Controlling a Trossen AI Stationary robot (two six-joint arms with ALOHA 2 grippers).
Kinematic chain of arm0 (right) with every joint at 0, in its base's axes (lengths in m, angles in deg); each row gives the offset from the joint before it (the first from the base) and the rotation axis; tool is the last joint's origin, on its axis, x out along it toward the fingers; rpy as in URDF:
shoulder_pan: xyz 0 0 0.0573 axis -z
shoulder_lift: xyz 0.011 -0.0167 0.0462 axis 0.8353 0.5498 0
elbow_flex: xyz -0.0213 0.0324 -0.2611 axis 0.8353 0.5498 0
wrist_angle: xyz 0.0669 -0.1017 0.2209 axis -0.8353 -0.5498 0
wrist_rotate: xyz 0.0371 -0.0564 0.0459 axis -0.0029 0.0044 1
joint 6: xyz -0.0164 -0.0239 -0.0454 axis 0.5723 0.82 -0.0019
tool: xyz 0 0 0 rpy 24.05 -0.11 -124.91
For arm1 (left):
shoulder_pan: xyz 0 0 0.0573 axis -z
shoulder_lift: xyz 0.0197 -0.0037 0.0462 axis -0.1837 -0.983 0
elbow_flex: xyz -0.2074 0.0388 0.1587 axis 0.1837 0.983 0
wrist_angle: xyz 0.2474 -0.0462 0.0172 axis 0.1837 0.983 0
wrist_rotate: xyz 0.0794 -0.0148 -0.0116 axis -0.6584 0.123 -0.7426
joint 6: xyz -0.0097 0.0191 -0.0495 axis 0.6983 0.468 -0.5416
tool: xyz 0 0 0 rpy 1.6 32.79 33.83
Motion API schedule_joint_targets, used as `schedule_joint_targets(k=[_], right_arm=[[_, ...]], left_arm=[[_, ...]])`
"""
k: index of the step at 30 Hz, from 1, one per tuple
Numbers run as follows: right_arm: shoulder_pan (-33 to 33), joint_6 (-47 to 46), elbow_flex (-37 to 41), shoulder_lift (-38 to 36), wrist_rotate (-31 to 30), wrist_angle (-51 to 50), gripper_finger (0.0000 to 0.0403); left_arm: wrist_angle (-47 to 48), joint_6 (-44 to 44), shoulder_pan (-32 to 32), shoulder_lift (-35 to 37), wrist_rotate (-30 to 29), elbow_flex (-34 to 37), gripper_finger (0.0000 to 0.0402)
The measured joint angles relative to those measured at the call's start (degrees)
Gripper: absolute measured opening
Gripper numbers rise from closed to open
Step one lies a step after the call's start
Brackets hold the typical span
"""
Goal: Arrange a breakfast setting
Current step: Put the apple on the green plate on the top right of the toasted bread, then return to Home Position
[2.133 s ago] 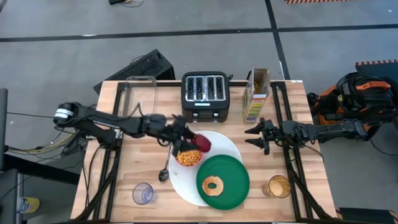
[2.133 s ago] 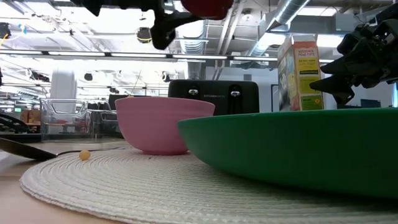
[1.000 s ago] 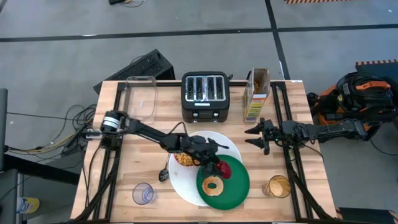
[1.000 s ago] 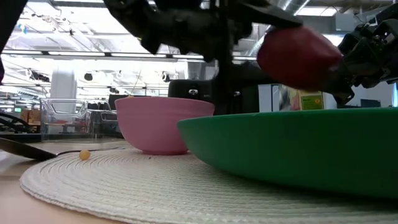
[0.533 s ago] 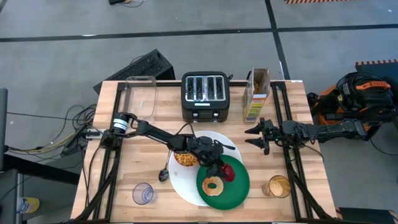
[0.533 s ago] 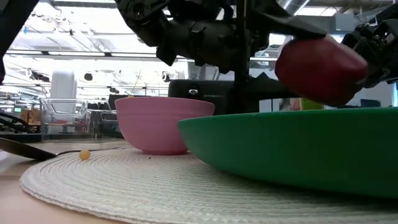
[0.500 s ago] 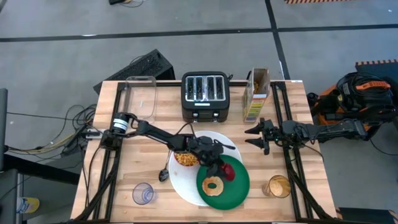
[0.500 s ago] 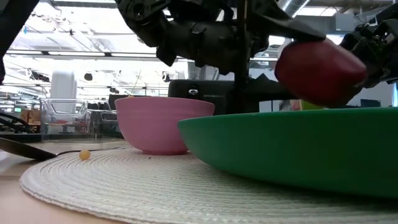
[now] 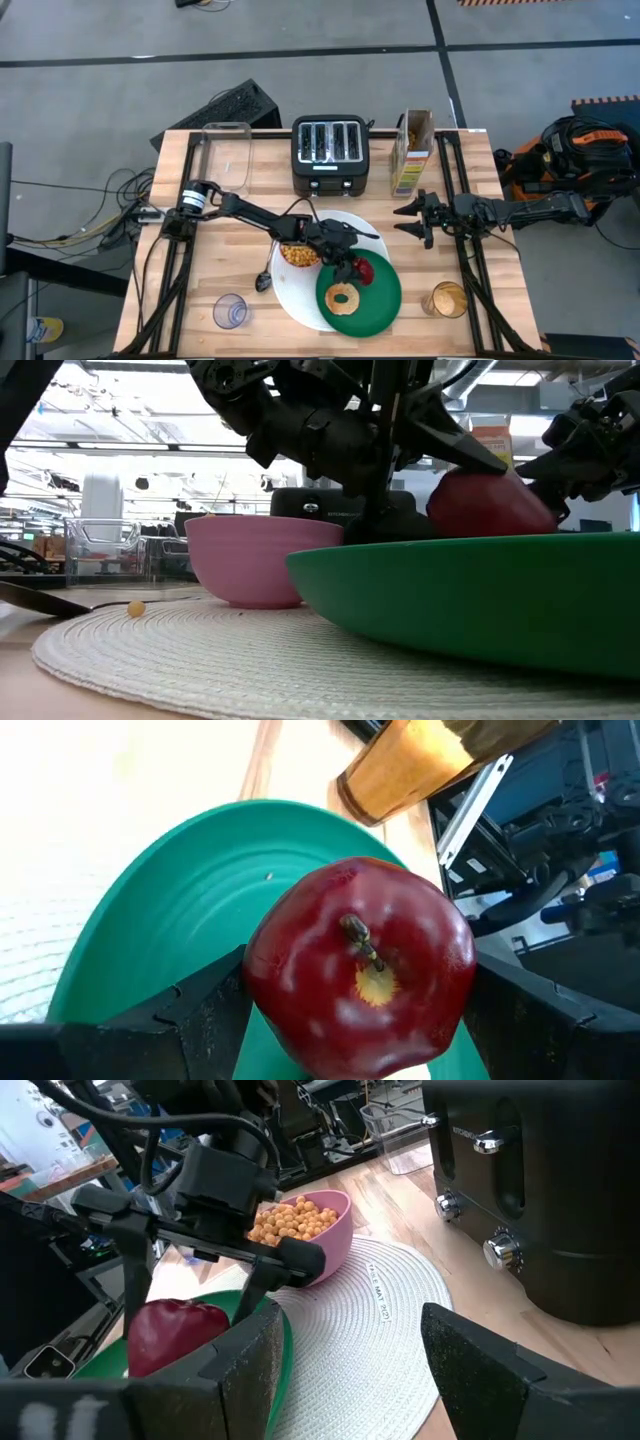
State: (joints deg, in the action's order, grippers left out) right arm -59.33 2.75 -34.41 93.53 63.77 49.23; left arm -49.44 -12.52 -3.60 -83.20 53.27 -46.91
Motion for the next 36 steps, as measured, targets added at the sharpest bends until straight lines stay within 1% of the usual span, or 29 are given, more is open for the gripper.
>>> schedule_joint_targets(k=[11,21,31,36], right_arm=[[-0.02,0.0,0.0,0.0,0.0,-0.01,0.026],[-0.01,0.0,0.0,0.0,0.0,0.0,0.026],[0.0,0.0,-0.01,0.0,0.0,0.0,0.026],[-0.02,0.0,0.0,0.0,0.0,0.01,0.026]], left_arm=[[-0.11,-0.83,0.02,0.02,0.09,0.02,0.0304],[-0.02,0.24,0.02,0.04,0.16,0.02,0.0342],[0.2,0.24,-0.25,0.07,0.54,0.04,0.0344],[-0.07,0.21,-0.87,0.07,2.8,0.04,0.0344]])
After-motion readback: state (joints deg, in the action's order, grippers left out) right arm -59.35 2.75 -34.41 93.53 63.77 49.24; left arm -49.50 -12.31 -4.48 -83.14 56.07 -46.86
